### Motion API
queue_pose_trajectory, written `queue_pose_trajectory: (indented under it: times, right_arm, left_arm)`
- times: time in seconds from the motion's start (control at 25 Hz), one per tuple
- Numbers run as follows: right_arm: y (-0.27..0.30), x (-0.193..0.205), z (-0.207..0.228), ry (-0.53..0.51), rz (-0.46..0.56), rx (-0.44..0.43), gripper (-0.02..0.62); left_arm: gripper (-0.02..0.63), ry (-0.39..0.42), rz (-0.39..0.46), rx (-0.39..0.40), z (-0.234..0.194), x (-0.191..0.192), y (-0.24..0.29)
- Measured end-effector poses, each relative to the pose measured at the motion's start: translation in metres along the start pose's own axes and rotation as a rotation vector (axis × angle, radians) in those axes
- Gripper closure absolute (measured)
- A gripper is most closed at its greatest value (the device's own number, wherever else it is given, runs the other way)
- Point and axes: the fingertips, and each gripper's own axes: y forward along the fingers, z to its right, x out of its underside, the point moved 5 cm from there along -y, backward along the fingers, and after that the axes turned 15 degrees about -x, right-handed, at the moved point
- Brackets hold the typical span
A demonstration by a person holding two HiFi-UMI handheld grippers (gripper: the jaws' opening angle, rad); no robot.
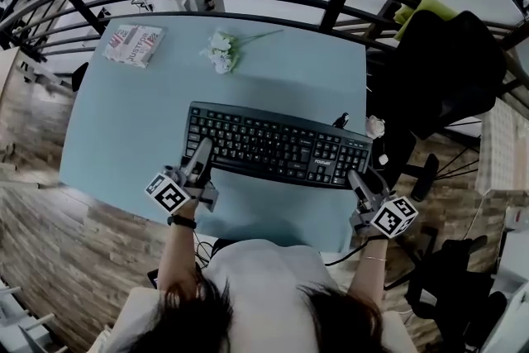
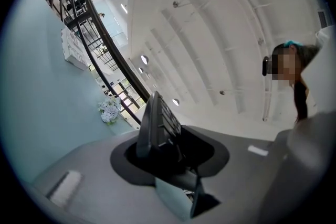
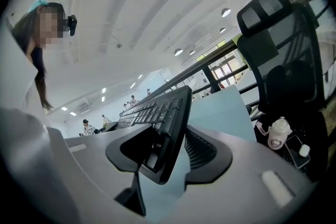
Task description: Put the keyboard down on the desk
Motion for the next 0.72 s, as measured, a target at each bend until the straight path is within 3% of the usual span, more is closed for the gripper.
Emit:
queue_pose_trajectory:
  times: [0.72]
  right_arm:
    - [-0.005, 0.068, 0.05, 0.135, -0.069, 0.013, 0.419]
  left_arm:
    - [0.41, 0.058, -0.268, -0.107, -0.044, 0.049, 0.006]
